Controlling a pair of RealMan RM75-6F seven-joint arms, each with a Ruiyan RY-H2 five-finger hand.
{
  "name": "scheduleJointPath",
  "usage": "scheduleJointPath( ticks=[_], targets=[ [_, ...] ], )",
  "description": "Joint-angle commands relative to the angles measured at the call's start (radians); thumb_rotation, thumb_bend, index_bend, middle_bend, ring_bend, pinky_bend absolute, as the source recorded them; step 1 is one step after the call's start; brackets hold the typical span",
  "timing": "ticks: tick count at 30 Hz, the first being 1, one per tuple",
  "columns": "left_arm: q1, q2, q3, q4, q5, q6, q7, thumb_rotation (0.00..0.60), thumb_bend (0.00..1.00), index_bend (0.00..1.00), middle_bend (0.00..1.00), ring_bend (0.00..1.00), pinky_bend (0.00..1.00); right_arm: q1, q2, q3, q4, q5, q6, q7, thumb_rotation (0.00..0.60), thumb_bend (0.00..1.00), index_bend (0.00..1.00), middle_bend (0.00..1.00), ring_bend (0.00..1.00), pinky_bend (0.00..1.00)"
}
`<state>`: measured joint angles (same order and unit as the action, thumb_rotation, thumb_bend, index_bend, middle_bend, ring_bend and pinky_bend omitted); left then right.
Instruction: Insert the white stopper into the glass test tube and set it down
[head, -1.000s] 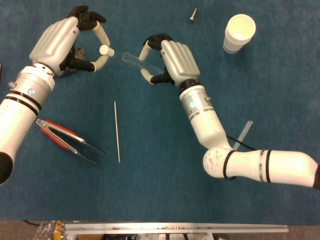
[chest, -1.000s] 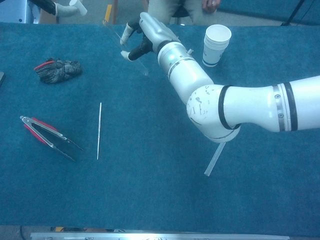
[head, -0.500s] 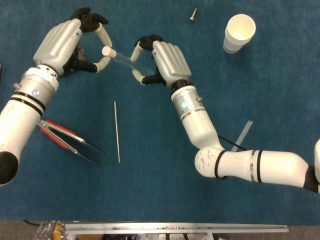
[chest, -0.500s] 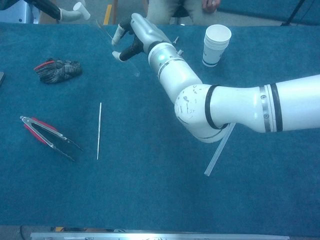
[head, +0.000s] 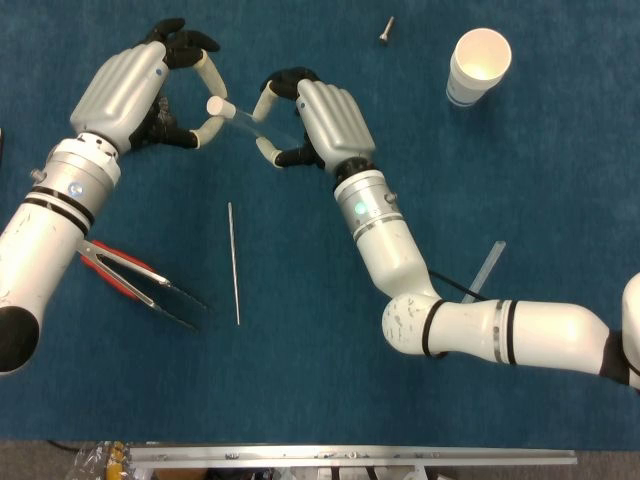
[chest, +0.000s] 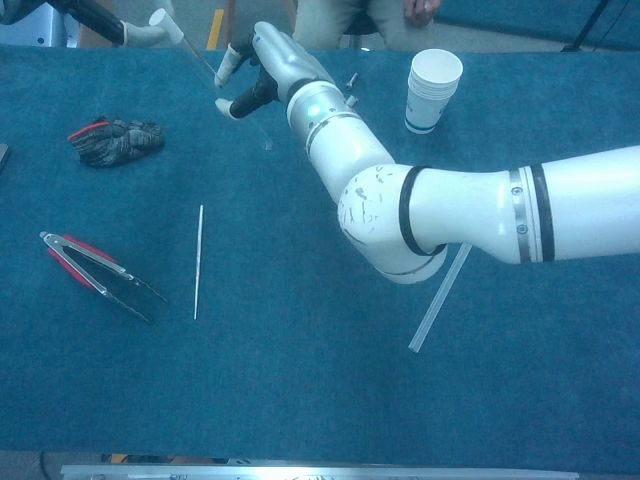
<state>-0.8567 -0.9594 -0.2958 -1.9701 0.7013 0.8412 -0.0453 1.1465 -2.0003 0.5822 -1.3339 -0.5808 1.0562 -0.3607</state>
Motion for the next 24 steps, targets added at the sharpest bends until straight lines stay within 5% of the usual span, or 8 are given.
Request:
scheduleJointPath(
  ticks=[1,24],
  targets=[
    [0.000,0.000,0.000,0.000,0.000,0.000,0.000,0.600,0.32,0.55,0.20,0.02,0.05,0.000,0.000,0.002,0.001,0.003,-0.001,0.000,0.600,0.39,0.66,0.33,0.18,0.37],
    [-0.007,-0.026,0.010,0.007,-0.005,-0.002,0.020,0.600,0.32,0.55,0.20,0.02,0.05,0.013,-0.011,0.016,0.017,0.011,-0.008,0.010,0.600,0.39,0.66,0.33,0.18,0.37]
  ],
)
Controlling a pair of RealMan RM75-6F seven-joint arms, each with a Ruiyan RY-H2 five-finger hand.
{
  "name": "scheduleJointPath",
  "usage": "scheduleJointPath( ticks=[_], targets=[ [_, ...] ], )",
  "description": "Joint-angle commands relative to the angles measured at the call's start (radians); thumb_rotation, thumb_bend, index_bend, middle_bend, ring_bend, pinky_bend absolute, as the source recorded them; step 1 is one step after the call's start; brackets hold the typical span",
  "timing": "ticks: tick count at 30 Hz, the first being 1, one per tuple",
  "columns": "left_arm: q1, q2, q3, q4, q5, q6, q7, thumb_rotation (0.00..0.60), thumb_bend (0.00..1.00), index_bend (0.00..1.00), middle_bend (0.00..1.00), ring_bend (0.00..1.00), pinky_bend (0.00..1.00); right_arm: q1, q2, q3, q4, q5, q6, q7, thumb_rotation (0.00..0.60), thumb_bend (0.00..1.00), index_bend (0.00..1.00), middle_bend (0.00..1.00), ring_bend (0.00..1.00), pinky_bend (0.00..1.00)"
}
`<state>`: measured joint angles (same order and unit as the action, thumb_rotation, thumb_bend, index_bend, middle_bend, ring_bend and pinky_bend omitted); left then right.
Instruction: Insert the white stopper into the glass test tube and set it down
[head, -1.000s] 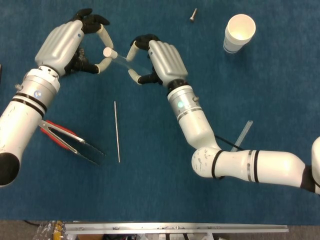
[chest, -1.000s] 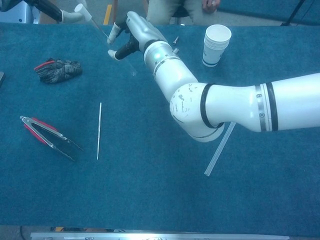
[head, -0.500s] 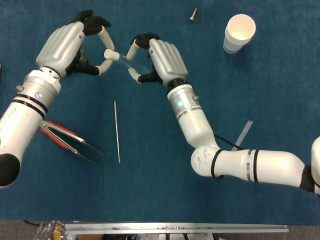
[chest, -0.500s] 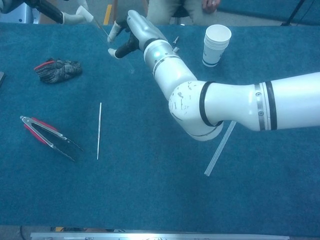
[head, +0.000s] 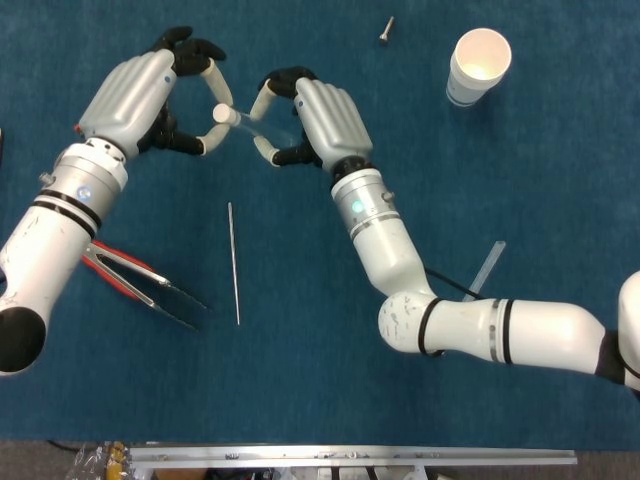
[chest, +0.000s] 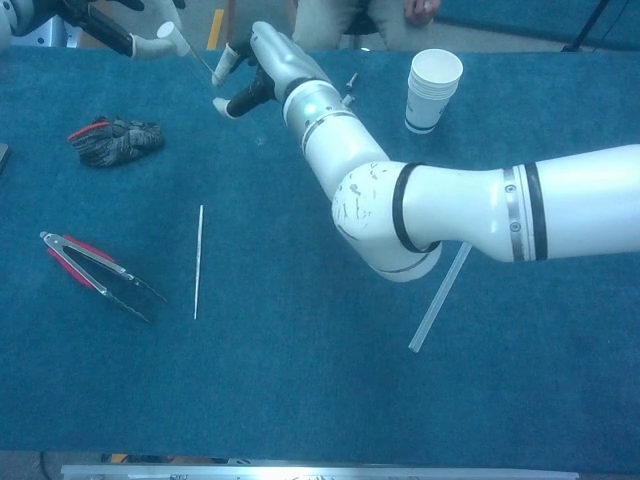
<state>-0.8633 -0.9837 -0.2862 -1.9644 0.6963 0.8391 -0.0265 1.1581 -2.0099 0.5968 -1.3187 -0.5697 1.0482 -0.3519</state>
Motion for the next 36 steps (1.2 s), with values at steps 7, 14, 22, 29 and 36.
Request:
scheduleJointPath(
  ticks=[7,14,22,29,36],
  targets=[
    [-0.001,-0.010,0.004,0.000,0.004,0.001,0.004,0.600,0.32,0.55,0.20,0.02,0.05,0.006,-0.007,0.005,0.005,0.002,0.001,0.001,0.600,0.39,0.66,0.33,0.18,0.37],
    [0.006,0.016,0.006,0.000,0.022,-0.020,0.000,0.600,0.32,0.36,0.16,0.00,0.05,0.003,0.016,-0.009,-0.014,0.012,-0.003,-0.033,0.600,0.39,0.66,0.32,0.18,0.37],
    [0.038,0.079,0.027,0.004,0.089,-0.022,0.015,0.600,0.32,0.23,0.09,0.00,0.05,-0.019,0.115,-0.061,-0.117,0.047,-0.001,-0.146,0.600,0.39,0.66,0.33,0.18,0.37],
    [0.110,0.096,0.058,0.027,0.229,0.047,0.016,0.600,0.32,0.23,0.09,0.00,0.05,-0.059,0.229,-0.134,-0.228,0.092,-0.006,-0.231,0.600,0.39,0.66,0.32,0.18,0.37],
    [0.196,0.078,0.100,0.095,0.401,0.129,-0.020,0.600,0.32,0.24,0.09,0.00,0.05,-0.089,0.305,-0.232,-0.283,0.115,-0.024,-0.282,0.600,0.39,0.66,0.32,0.18,0.37]
  ],
)
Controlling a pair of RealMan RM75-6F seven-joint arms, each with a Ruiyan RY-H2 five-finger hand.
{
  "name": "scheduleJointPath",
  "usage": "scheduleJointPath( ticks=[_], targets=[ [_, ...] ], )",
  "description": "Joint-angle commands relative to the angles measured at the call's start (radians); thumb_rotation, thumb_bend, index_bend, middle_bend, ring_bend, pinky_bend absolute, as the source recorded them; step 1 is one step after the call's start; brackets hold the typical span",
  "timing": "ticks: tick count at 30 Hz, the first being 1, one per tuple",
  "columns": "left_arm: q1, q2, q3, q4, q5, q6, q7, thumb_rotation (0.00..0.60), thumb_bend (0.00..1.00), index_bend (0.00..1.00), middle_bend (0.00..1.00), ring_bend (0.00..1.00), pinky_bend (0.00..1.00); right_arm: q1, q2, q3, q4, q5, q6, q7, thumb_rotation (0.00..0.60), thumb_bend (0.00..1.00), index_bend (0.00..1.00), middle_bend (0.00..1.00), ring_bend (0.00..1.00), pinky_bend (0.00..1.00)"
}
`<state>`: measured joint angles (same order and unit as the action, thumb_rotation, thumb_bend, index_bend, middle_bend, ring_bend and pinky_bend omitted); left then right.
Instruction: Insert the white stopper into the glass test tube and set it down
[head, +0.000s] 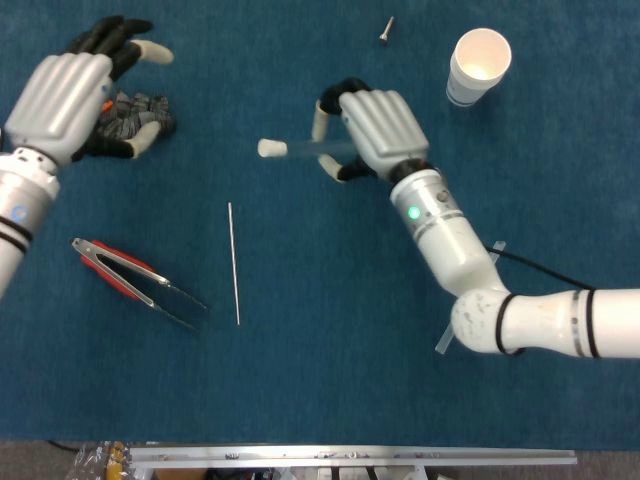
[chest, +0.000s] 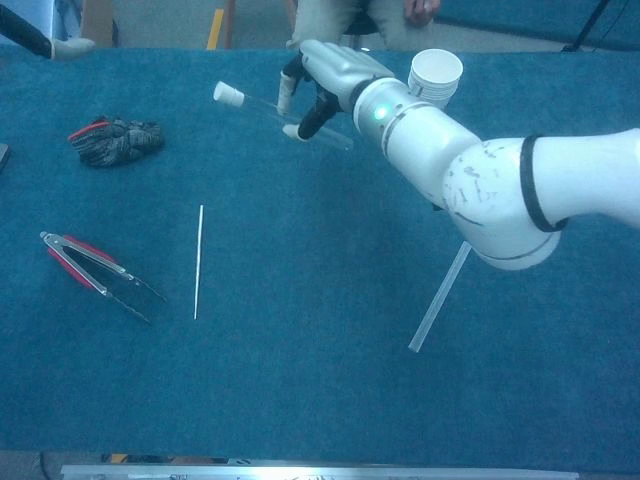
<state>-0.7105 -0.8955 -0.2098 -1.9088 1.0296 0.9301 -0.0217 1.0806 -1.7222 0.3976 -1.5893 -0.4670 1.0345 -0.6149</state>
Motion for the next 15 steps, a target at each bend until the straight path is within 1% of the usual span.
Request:
scheduleJointPath(
  ticks=[1,5,8,15],
  targets=[
    [0.051,-0.014,0.029,0.052,0.086,0.046,-0.028,0.600,0.32,0.24,0.09,0.00,0.05,-0.013,0.019,-0.042,-0.011,0.017,-0.013,-0.022,0.600,0.39,0.66,0.33,0.18,0.37],
    [0.089,-0.042,0.053,0.110,0.172,0.105,-0.023,0.600,0.32,0.24,0.10,0.00,0.05,-0.010,0.014,-0.075,0.007,0.030,-0.027,-0.032,0.600,0.39,0.66,0.33,0.18,0.37],
    [0.113,-0.062,0.069,0.144,0.215,0.135,-0.025,0.600,0.32,0.24,0.10,0.00,0.05,0.001,-0.002,-0.097,0.035,0.041,-0.040,-0.049,0.600,0.39,0.66,0.32,0.18,0.37],
    [0.156,-0.078,0.095,0.152,0.287,0.168,-0.068,0.600,0.32,0.24,0.10,0.00,0.05,0.040,-0.054,-0.120,0.114,0.098,-0.075,-0.089,0.600,0.39,0.66,0.31,0.18,0.37]
  ],
)
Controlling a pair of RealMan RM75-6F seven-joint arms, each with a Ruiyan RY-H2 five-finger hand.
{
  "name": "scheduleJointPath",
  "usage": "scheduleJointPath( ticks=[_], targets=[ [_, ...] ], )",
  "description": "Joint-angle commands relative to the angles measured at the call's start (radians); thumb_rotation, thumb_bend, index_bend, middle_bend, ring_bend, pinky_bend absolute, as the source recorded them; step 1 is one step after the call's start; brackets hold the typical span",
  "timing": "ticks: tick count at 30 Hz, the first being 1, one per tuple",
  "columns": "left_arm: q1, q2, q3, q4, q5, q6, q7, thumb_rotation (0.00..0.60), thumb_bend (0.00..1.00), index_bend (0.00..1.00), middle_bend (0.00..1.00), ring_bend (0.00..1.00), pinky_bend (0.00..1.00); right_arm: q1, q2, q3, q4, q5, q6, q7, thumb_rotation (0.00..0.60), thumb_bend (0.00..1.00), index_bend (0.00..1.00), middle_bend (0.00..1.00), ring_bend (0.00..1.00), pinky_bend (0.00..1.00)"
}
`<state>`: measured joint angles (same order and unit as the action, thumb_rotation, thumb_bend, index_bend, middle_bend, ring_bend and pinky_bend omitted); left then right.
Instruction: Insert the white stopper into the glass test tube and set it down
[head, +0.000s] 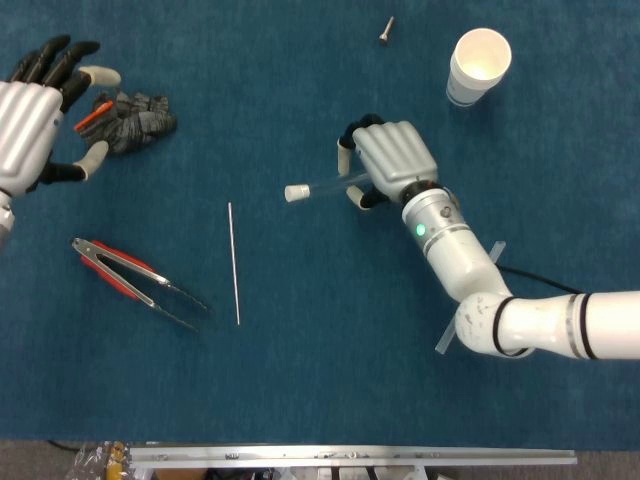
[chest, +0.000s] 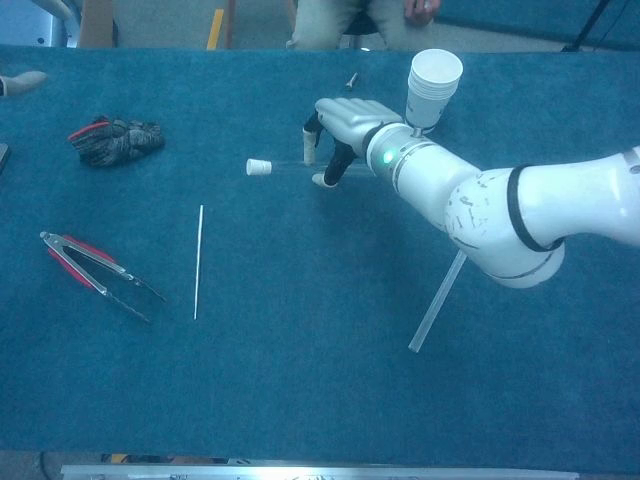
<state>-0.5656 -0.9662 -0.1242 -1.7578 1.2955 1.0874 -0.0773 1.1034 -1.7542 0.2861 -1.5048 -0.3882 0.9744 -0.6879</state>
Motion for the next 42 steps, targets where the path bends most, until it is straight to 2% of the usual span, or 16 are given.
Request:
scheduleJointPath(
  ticks=[1,13,16,21,25,27,31,35,42],
  targets=[
    [0.015,-0.009,0.013,-0.001,0.030,0.014,-0.015,0.600,0.32,0.24,0.10,0.00,0.05,0.021,-0.029,-0.010,0.040,0.026,-0.018,-0.020,0.600,0.39,0.66,0.31,0.19,0.37],
    [0.045,-0.015,0.022,-0.004,0.095,0.044,-0.044,0.600,0.32,0.24,0.10,0.00,0.05,0.059,-0.114,-0.036,0.151,0.067,-0.043,-0.069,0.600,0.39,0.65,0.26,0.16,0.38],
    [0.051,-0.019,0.020,0.003,0.097,0.048,-0.047,0.600,0.32,0.24,0.10,0.00,0.05,0.060,-0.114,-0.037,0.150,0.073,-0.049,-0.075,0.600,0.39,0.56,0.22,0.13,0.36],
    [0.058,-0.022,0.018,0.016,0.093,0.049,-0.047,0.600,0.32,0.24,0.09,0.00,0.05,0.056,-0.085,-0.035,0.116,0.080,-0.061,-0.076,0.600,0.40,0.29,0.15,0.08,0.31],
    [0.063,-0.030,0.017,0.027,0.090,0.051,-0.037,0.600,0.32,0.23,0.08,0.00,0.05,0.038,-0.051,-0.029,0.070,0.057,-0.055,-0.047,0.600,0.40,0.14,0.11,0.05,0.29],
    [0.068,-0.034,0.016,0.032,0.089,0.058,-0.033,0.600,0.32,0.22,0.08,0.00,0.05,0.024,-0.033,-0.027,0.042,0.031,-0.047,-0.025,0.600,0.40,0.11,0.10,0.05,0.29],
    [0.090,-0.036,0.012,0.050,0.069,0.078,-0.045,0.600,0.32,0.22,0.08,0.00,0.05,-0.036,0.035,-0.017,-0.057,-0.063,0.003,0.058,0.600,0.39,0.11,0.10,0.05,0.29],
    [0.116,-0.045,0.013,0.094,0.059,0.111,-0.030,0.600,0.32,0.22,0.09,0.00,0.05,-0.112,0.127,-0.031,-0.173,-0.161,0.073,0.125,0.600,0.39,0.11,0.10,0.04,0.29],
    [0.170,-0.078,0.020,0.205,0.035,0.173,0.022,0.600,0.32,0.22,0.09,0.00,0.05,-0.262,0.297,-0.113,-0.373,-0.354,0.237,0.184,0.600,0.39,0.13,0.14,0.05,0.29]
  ],
)
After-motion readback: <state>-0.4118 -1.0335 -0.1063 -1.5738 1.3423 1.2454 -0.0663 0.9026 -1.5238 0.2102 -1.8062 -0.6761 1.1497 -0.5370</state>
